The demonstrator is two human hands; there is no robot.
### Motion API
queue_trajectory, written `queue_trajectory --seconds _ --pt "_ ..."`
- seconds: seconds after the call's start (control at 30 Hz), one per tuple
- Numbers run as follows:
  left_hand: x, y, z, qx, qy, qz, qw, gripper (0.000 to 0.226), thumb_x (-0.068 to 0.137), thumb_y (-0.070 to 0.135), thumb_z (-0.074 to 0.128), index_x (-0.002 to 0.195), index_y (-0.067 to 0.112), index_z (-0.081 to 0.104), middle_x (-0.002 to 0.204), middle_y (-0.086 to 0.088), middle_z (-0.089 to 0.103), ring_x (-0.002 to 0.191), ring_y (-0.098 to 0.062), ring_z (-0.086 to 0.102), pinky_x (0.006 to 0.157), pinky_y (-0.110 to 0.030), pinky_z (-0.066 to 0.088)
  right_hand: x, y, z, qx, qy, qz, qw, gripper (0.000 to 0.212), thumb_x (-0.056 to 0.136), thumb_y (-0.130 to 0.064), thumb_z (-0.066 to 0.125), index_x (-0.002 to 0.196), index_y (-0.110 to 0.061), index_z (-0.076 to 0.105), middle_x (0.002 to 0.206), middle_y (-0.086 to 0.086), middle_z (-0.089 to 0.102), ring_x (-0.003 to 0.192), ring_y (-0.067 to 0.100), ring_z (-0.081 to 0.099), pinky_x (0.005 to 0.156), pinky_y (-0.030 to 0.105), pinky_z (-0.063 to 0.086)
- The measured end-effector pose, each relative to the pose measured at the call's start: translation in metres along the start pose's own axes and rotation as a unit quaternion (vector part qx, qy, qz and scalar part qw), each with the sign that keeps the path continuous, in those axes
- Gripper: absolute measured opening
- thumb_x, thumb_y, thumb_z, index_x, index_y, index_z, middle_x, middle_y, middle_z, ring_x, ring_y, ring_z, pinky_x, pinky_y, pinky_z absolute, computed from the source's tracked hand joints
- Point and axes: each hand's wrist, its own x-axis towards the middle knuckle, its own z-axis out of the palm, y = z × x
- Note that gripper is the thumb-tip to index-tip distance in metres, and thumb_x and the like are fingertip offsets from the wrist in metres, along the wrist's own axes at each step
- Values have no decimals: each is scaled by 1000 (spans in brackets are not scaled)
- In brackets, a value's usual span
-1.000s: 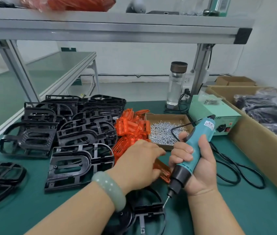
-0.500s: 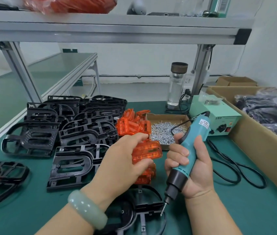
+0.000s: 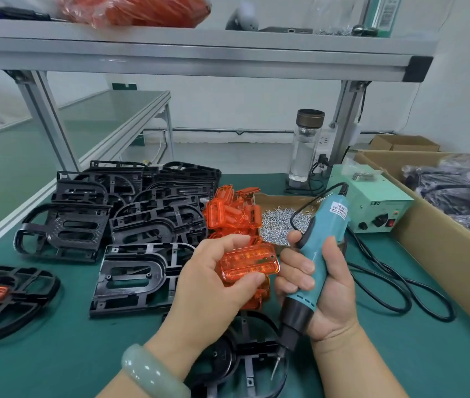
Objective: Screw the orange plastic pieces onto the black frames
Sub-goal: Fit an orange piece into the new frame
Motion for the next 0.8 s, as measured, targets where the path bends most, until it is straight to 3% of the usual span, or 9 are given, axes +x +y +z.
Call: queue_trajectory --seconds 0.07,0.2,0.33,0.47,0.6,0.7,0.8 --pt "-1 0 2 -71 0 -38 997 54 61 21 77 110 35 60 109 3 68 95 -11 67 82 -29 54 0 0 -1 1 -7 5 1000 38 82 -26 78 104 -1 61 62 5 53 48 14 51 55 29 48" --pt "-1 1 7 -196 22 -93 976 62 61 13 81 114 31 54 102 2 71 90 -15 69 75 -27 55 1 2 -2 -17 -17 14 1000 35 85 -27 75 105 -1 63 64 5 54 49 14 54 56 29 48" --pt "1 0 10 -265 46 -122 955 59 62 14 76 117 11 54 97 -10 72 86 -23 69 72 -32 56 2 4 -4 -23 -14 21 999 37 83 -27 77 104 0 63 63 5 53 49 16 55 55 29 48" --pt "1 1 10 -282 46 -144 947 43 64 18 73 105 11 62 82 -4 73 68 -11 66 59 -21 52 2 6 -5 -27 -18 28 999 38 85 -28 75 106 0 60 64 5 53 50 16 55 55 29 48" --pt "1 2 5 -268 49 -160 949 16 81 13 66 95 19 71 81 -3 73 69 -10 65 56 -19 50 2 7 -6 -35 -27 35 998 38 85 -29 74 106 0 62 64 5 53 51 16 55 55 29 46" --pt "3 4 -4 -238 50 -148 959 23 90 10 58 96 26 73 84 -3 73 70 -10 65 57 -19 51 3 5 -5 -40 -7 18 999 38 80 -28 80 102 -1 66 62 4 52 48 15 53 53 28 46" --pt "8 4 -16 -220 66 -158 960 23 88 8 60 107 20 66 84 -5 73 71 -13 65 62 -25 50 3 0 -6 -51 34 -18 998 42 68 -29 88 95 -4 68 58 0 48 44 11 50 48 25 47"
